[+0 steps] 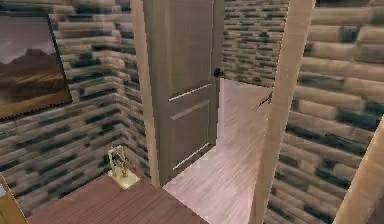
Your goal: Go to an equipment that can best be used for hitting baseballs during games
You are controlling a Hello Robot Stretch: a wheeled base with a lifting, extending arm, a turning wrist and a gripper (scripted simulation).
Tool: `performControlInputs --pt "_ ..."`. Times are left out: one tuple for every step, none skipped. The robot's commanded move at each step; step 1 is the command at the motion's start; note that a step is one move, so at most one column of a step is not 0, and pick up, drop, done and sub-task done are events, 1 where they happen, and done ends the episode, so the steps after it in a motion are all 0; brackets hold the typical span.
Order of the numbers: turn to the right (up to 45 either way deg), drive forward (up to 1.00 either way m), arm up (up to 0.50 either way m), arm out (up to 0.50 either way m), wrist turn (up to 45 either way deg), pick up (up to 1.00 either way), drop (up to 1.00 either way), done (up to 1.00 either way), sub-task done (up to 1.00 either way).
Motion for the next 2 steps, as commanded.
performControlInputs --pt "0.0 0.70 0.00 0.00 0.0 0.00 0.00 0.00 0.00" --pt "-18.0 0.00 0.00 0.00 0.0 0.00 0.00 0.00 0.00"
